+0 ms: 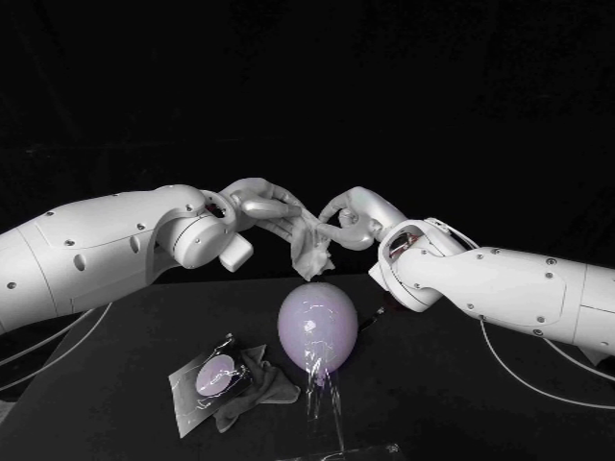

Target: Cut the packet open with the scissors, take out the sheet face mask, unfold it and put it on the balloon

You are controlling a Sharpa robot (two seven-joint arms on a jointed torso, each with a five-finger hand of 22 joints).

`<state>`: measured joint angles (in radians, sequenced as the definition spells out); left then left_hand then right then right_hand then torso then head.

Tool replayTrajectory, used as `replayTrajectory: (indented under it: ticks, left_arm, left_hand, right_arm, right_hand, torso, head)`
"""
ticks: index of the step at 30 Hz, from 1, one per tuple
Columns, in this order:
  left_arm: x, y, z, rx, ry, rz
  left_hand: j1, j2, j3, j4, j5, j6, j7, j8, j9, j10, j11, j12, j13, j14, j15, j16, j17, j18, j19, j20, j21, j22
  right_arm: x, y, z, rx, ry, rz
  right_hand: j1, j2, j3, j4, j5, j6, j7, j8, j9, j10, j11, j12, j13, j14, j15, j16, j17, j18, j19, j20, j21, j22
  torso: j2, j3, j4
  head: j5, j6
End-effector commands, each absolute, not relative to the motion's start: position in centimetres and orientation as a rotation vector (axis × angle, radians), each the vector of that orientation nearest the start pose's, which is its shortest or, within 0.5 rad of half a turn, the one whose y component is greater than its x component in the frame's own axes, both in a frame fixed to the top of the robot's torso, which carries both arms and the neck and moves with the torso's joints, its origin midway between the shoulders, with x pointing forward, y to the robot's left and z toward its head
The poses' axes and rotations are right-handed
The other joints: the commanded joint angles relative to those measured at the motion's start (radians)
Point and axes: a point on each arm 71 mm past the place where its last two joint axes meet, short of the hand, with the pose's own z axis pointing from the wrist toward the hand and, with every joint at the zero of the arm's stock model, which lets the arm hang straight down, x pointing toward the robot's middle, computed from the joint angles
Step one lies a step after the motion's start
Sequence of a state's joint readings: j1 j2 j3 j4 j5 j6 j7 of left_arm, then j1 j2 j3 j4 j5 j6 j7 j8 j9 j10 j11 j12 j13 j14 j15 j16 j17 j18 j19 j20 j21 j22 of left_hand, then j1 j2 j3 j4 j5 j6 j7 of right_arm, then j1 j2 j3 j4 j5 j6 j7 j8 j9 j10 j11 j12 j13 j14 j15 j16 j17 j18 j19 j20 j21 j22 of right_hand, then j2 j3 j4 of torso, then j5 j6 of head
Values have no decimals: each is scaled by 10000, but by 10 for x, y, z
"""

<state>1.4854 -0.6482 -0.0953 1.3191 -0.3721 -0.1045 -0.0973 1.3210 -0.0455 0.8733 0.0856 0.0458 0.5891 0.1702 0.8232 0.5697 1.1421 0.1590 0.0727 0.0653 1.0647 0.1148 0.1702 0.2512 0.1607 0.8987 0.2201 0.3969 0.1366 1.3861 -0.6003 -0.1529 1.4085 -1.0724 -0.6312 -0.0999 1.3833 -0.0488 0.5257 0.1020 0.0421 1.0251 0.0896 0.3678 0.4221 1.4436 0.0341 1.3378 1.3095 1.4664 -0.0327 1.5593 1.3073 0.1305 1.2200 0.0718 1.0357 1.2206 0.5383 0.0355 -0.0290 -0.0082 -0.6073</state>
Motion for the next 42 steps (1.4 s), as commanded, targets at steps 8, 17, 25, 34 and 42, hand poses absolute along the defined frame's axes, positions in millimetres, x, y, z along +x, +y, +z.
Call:
replayTrajectory:
  ticks: [8, 17, 25, 34, 42]
  left_arm:
    - [552, 159, -85, -5056, 18595, -11640]
    - [554, 158, -86, -4845, 18601, -11504]
    - [554, 157, -86, -4823, 18591, -11484]
    - [554, 156, -86, -4821, 18568, -11532]
    - [555, 159, -86, -4756, 18484, -11422]
  left_hand:
    - [23, -69, -64, -28, 27, 87, 491, 87, 1785, 36, -12, -56, -12, 26, 18, -44, -22, 183, -74, -24, 23, -5]
    - [23, -69, -64, -28, 27, 87, 491, 87, 1785, 36, -12, -56, -12, 26, 18, -44, -22, 183, -74, -24, 23, -5]
    - [27, -69, -66, -28, 27, 89, 490, 87, 1779, 34, -12, -59, -13, 25, 18, -48, -24, 183, -76, -24, 24, -5]
    - [28, -68, -68, -22, 26, 91, 491, 87, 1770, 31, -11, -62, -13, 24, 19, -52, -27, 181, -80, -21, 24, -5]
    - [36, -75, -74, -22, 26, 90, 488, 85, 1754, 26, -12, -67, -14, 20, 21, -61, -32, 179, -90, -19, 23, -5]
  right_arm:
    - [518, -132, -117, 1818, 13935, 9124]
    - [520, -133, -116, 1757, 14656, 9158]
    - [524, -136, -108, 1538, 14984, 9018]
    - [525, -133, -105, 1231, 15209, 8892]
    - [527, -136, -102, 1408, 15207, 8842]
  right_hand:
    - [-199, 74, 176, -11, 64, -14, -4, 71, 139, 178, -203, -125, 888, 906, -83, 0, 2308, -83, 18, 0, -56, -7]
    - [-586, 121, 343, 160, 64, -318, 110, -65, 111, -108, -107, -664, 547, 721, -2, -156, 1903, -2, -351, 45, -562, -273]
    - [-514, 107, 566, -40, 65, -455, 158, -110, 122, -265, -62, -927, 393, 636, 48, -228, 1747, 29, -512, 100, -763, -346]
    - [-374, 160, 839, -347, 67, -320, 139, -2, 190, -130, -83, -745, 512, 721, 21, -159, 1920, 5, -373, 90, -569, -190]
    - [-906, 108, 879, -124, 128, -415, 196, -84, 157, -193, -26, -930, 394, 666, 71, -215, 1784, 22, -425, 126, -688, -223]
  torso:
    - [-3, 6, -9]
    - [3, 1, -5]
    - [-3, -7, -7]
    - [-3, -5, 5]
    - [2, 1, -7]
  head:
    - [24, 4]
    - [14, -7]
    - [-12, -8]
    - [-23, 5]
    - [-9, 10]
